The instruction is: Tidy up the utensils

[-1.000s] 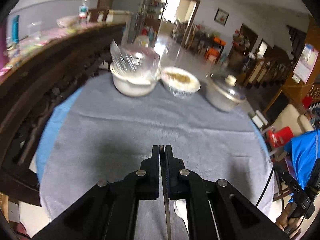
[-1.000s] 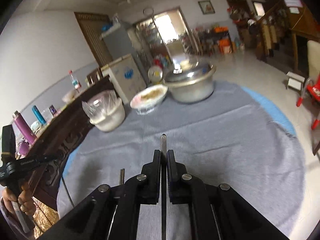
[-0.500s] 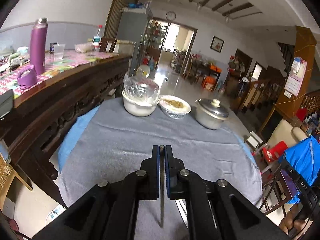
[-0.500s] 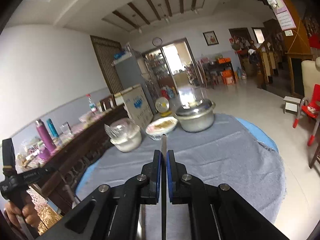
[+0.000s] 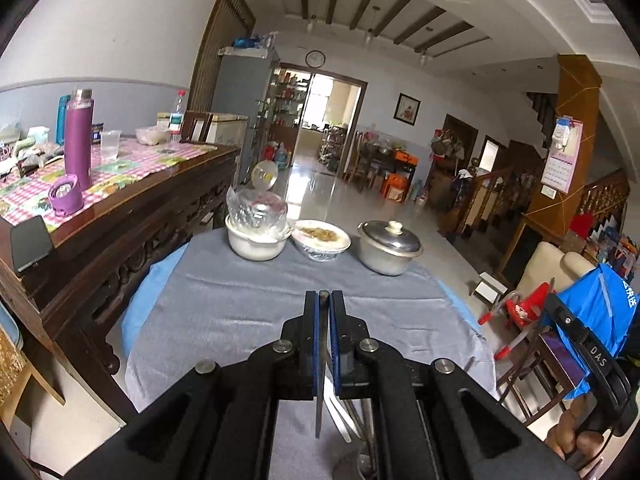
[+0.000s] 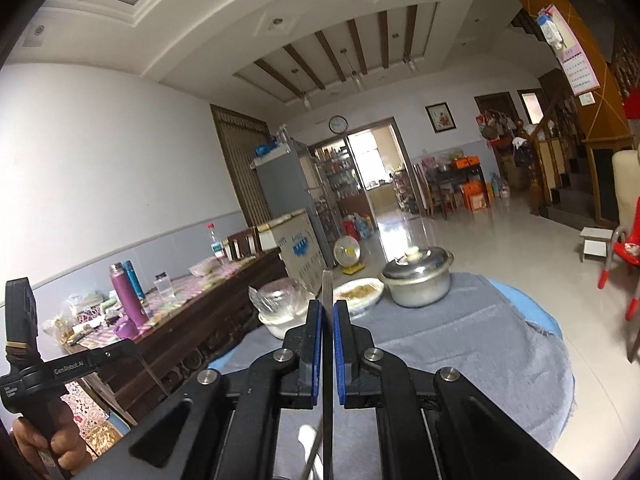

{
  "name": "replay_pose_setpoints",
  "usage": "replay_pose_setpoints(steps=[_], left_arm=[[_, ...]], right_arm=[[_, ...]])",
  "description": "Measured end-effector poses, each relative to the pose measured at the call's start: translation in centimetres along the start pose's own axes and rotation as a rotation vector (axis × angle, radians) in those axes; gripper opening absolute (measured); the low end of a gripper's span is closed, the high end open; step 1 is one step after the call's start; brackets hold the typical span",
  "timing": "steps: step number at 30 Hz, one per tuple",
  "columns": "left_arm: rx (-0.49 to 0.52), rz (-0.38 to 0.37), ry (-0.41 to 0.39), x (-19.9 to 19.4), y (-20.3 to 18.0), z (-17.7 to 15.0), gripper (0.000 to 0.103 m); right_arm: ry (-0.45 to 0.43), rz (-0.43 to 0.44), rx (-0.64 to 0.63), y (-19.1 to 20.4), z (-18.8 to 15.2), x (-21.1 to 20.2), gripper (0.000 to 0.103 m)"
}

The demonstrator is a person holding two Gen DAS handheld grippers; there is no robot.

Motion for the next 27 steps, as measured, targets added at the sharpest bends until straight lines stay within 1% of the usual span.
replay_pose_setpoints(steps=[8,15,21,27], left_arm=[[0.045,-0.037,-0.040,-2.4,-2.6,1.5,0.005],[0.085,-0.071,-0.073,-4.2,-4.7,3.3,0.005],[0.104,-0.115,-0.091,-5.2,-5.9,4.4,0.005],[0.096,-0.154,-0.083,-5.5,-6.8,4.0,0.005]], right_arm=[[-0.052,0.036,0.005,1.6,1.3,-1.4,0.006],[-0.085,0.054,0.007,3.1,2.1,-1.8,0.006],[-0.098,0.055,-0.022,4.8,1.7,-1.1,0.006],[-0.100,0.048,-0.060,5.9,0.3,-0.6,0.006]])
Point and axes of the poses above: each gripper's, at about its wrist camera, not at the fingertips, and x roughly the way its jaws point, y to its left, z to its top, the point moved 4 cm from there along x, roughly the way its jaws point, and after that the axes turned 15 degrees about -z, right-handed, at the moved point
